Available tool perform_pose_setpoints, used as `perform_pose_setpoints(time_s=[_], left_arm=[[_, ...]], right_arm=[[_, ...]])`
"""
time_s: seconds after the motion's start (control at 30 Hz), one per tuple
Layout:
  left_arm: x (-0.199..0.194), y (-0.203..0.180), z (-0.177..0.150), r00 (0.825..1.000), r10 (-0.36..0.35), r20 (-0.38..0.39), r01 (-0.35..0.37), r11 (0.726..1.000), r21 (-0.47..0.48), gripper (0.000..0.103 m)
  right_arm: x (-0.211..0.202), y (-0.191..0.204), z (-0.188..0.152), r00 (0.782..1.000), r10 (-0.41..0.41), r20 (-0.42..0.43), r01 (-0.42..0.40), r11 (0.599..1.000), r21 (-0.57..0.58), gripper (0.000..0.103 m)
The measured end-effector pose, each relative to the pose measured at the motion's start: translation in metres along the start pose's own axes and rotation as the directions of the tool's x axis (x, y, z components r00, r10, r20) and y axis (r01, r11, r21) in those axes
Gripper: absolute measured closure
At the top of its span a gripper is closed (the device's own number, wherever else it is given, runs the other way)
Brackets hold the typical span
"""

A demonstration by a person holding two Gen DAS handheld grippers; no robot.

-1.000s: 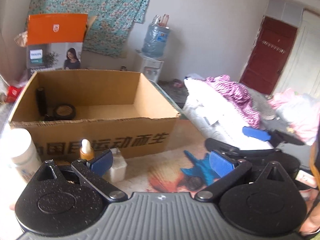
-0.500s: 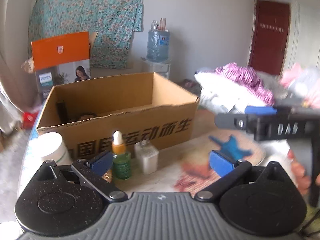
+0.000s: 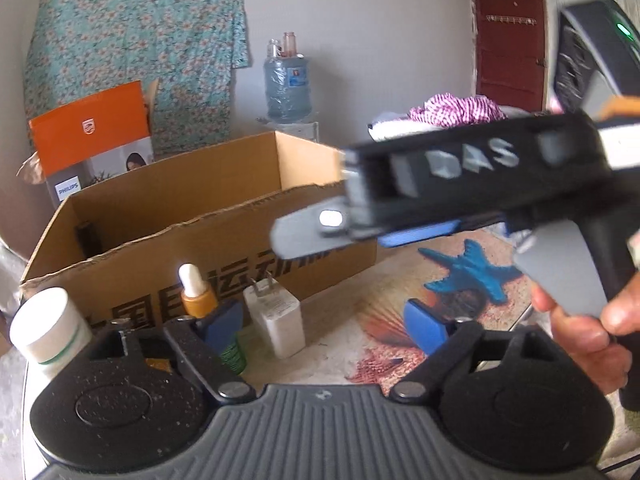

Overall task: Organize rigid objects
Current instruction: 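Grasp the white charger plug on the table with the right gripper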

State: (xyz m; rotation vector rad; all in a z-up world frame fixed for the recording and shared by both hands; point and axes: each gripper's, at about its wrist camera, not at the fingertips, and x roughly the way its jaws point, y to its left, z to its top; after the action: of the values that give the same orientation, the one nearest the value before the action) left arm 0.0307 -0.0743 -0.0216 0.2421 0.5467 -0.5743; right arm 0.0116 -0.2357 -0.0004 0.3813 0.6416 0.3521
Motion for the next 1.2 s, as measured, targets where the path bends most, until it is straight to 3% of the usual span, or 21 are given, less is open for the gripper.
perform_pose_setpoints(time_s=[0.17,0.37,0.6,0.77,1.2], left_arm=[[0.020,-0.003,-0.001,0.999,0.019,-0.049,-0.019,1.000,0.016,0.039],[0.033,0.003,0.001,0.996,0.062,-0.068,-0.063,0.998,-0.011,0.048],[0.041,0.005,0.005,0.993,0.086,-0.083,-0.089,0.996,-0.024,0.050],[0.043,0.013,0.004,0.993,0.060,-0.105,-0.068,0.995,-0.071,0.050],[0.037,0.013,0.000,0.991,-0.108,-0.079,0.095,0.984,-0.153,0.049]], right_arm=[[0.023,-0.018,0.004,0.996,0.063,-0.063,-0.058,0.995,0.077,0.035],[0.053,-0.031,0.005,0.980,0.140,-0.140,-0.121,0.983,0.137,0.053],[0.079,-0.043,0.004,0.963,0.185,-0.196,-0.149,0.972,0.184,0.063],[0.088,-0.044,0.003,0.954,0.195,-0.227,-0.149,0.967,0.205,0.069],[0.068,-0.049,0.003,0.957,0.144,-0.251,-0.088,0.971,0.223,0.070]])
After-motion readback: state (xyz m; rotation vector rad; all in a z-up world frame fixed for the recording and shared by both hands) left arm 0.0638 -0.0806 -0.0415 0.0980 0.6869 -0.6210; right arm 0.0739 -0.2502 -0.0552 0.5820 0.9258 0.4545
